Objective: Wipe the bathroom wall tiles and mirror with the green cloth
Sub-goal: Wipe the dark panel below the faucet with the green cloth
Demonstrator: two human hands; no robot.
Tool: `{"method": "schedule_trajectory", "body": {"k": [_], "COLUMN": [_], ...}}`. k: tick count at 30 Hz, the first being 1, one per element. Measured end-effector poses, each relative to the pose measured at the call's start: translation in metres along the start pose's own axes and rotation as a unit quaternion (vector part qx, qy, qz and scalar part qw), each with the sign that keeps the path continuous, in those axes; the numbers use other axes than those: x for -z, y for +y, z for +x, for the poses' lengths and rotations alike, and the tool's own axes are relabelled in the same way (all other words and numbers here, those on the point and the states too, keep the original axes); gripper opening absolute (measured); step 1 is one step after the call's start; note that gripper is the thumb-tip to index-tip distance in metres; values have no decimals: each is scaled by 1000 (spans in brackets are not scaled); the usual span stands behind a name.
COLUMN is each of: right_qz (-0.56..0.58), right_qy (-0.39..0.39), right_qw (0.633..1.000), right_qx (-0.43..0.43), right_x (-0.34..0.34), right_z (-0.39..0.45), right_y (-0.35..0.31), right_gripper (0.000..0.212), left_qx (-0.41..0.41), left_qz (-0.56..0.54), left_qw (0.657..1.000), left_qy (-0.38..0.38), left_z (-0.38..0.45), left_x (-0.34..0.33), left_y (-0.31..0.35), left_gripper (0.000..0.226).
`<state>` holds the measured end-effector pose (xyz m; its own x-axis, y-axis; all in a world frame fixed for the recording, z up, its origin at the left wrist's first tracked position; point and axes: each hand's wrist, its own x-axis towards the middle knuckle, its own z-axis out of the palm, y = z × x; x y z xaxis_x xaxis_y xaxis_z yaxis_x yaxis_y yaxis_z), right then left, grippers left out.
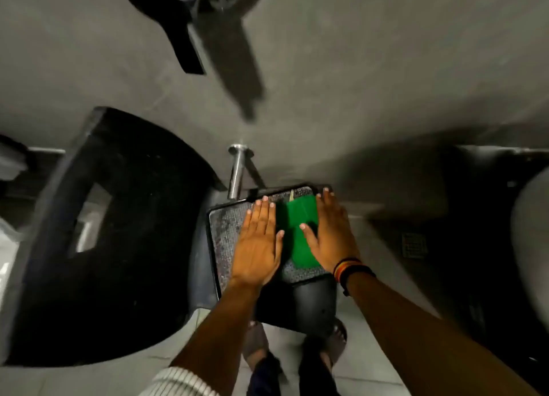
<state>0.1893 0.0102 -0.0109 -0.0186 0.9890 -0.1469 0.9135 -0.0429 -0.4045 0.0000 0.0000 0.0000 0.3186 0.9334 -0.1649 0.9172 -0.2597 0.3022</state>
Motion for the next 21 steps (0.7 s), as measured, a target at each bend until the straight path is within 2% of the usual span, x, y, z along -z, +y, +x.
{"method": "schedule_trajectory", "body": {"k": [4, 9, 11, 15, 18, 21], "right_qz": [-30, -75, -92, -92, -23, 90], "right_qy": [-72, -80, -72, -40, -47, -22], "right_qw": [997, 994, 993, 994, 997, 992], "right_qx": [-12, -12, -27, -39, -50, -90], "right_x": [-70, -124, -139, -148, -133, -101], "right_z": [7, 30, 34, 37, 47, 51], "right_y": [23, 42, 43, 39, 38, 32], "right_gripper": [87, 104, 98, 66, 65, 54], "left_qx": [52, 58, 67, 70, 60, 30], "left_qz": [1, -20, -21, -25, -31, -25], "left_qw": [998, 998, 998, 997, 998, 999], "left_qy": [-22, -2, 1, 10, 11, 14], "left_z": [3, 10, 13, 15, 15, 17], "left_x": [-53, -88, -95, -101, -91, -72], "left_y": [-21, -31, -32, -35, -30, -20], "left_gripper": [66, 65, 65, 65, 64, 65]}}
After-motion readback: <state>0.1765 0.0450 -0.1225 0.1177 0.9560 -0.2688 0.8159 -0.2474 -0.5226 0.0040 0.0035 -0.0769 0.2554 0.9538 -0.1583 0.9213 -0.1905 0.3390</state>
